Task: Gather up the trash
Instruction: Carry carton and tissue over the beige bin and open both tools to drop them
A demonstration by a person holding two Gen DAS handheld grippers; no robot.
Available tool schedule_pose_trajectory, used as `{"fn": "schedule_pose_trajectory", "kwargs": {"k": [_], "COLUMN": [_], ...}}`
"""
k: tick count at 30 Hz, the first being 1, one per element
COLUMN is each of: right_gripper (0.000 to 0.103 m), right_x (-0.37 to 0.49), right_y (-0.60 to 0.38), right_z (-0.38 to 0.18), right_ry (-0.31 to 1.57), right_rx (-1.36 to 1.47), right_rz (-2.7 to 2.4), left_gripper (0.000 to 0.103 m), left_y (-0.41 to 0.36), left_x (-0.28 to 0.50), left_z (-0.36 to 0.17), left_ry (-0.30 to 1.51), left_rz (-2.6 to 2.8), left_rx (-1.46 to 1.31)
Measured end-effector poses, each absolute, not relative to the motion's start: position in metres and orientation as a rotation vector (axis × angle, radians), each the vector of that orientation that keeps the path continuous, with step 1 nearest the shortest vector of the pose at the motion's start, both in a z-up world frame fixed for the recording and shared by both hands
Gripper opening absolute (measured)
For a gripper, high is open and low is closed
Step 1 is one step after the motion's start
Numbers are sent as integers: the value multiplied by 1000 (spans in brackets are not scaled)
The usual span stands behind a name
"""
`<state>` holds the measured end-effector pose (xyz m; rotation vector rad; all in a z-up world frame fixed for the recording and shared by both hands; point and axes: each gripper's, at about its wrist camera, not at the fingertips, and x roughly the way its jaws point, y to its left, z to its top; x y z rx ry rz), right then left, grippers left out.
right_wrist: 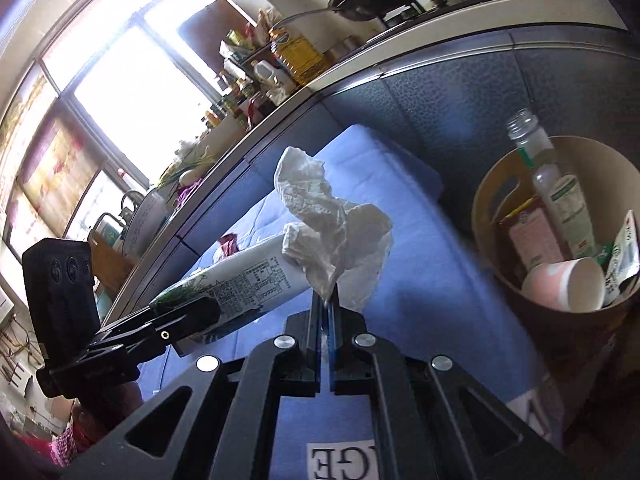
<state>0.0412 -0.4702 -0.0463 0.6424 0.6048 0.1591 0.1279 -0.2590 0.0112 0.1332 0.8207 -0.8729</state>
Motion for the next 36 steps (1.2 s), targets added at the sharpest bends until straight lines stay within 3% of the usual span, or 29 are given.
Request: {"fn": "schedule_pose_trajectory", "kwargs": {"k": [13, 28, 30, 36], "right_gripper": [4, 5, 5, 11], "right_x": [4, 13, 14, 10], "right_y": [-593, -630, -632, -628], "right_z": [-66, -120, -124, -128], "right_ry": [508, 638, 658, 646], "right_rx": [735, 726, 733, 738], "right_rz": [-111, -267, -305, -355], "left_gripper": [50, 51, 73, 76], "left_y": [-404, -492, -496, -475], "left_x": [137, 146, 146, 147], "left_z": [2, -52, -57, -42], "left_ry": [869, 896, 901, 856], "left_rz": [-1037, -991, -966, -961], "left_rx": [246, 407, 431, 402]}}
